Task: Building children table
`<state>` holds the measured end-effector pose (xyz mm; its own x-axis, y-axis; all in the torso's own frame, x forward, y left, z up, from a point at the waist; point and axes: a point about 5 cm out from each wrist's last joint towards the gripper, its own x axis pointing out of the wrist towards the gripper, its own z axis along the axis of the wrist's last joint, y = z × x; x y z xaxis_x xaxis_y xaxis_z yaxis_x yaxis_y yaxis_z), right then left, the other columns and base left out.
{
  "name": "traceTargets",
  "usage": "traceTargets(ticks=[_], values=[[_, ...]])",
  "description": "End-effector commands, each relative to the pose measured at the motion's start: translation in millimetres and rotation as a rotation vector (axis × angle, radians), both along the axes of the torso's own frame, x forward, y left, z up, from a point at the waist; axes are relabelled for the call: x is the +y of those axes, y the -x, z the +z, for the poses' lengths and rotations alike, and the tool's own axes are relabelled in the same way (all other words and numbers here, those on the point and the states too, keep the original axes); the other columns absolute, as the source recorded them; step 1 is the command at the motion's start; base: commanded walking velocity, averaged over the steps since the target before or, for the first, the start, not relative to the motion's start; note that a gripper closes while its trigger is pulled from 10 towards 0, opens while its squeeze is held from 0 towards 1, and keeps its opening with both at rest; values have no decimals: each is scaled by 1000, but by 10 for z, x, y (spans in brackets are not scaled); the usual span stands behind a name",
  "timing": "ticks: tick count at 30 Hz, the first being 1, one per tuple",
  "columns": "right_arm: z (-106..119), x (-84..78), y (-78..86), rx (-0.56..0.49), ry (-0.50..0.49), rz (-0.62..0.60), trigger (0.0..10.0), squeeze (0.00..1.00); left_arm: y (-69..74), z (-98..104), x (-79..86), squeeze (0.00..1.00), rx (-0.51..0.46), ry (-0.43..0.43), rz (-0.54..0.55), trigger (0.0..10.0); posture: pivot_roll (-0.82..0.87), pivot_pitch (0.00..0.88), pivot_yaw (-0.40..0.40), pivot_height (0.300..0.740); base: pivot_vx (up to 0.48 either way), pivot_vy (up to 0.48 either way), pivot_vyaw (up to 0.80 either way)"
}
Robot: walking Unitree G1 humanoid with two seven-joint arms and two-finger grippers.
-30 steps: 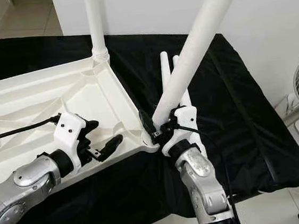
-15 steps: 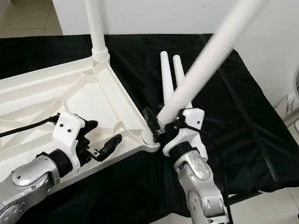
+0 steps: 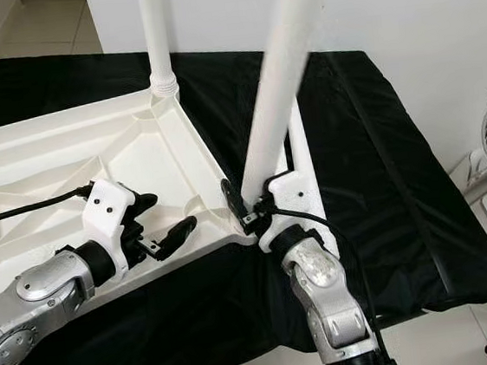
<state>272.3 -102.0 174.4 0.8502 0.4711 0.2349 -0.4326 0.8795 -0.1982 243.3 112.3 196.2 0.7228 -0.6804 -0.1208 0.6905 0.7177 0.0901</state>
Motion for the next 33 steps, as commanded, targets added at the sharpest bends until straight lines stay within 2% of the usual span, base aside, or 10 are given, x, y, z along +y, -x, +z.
traceTargets(ticks=[1,3,10,13,14,17,20,27,33], values=[[-259,-65,4,103,78,-21,10000,0,114,18,-66,0,24,-2,-239,10000,137,210,-89,740,0,0,0],[-265,-50,34,79,108,-1,10000,0,119,19,-61,0,24,-3,-237,10000,137,210,-89,740,0,0,0],[-297,-70,100,79,83,7,10000,0,128,22,-53,0,25,-2,-233,10000,137,217,-88,740,0,0,0],[-323,-147,106,125,-33,-33,10000,0,131,21,-49,0,29,-2,-232,10000,136,221,-86,740,0,0,0],[-323,-147,106,125,-33,-33,10000,0,131,21,-49,0,29,-2,-232,10000,136,221,-86,740,0,0,0],[-337,-251,74,148,-131,-100,10000,0,131,22,-46,0,30,-4,-233,10000,137,221,-85,740,0,0,0],[-336,-301,78,140,-183,-122,10000,0,131,23,-46,0,30,-5,-234,10000,138,221,-83,740,0,0,0],[-310,-301,103,107,-214,-121,10000,0,130,26,-45,0,30,-6,-236,10000,137,221,-82,740,0,0,0],[-357,-249,32,188,-139,-122,10000,0,130,32,-40,0,31,-6,-236,10000,136,222,-80,740,0,0,0]])
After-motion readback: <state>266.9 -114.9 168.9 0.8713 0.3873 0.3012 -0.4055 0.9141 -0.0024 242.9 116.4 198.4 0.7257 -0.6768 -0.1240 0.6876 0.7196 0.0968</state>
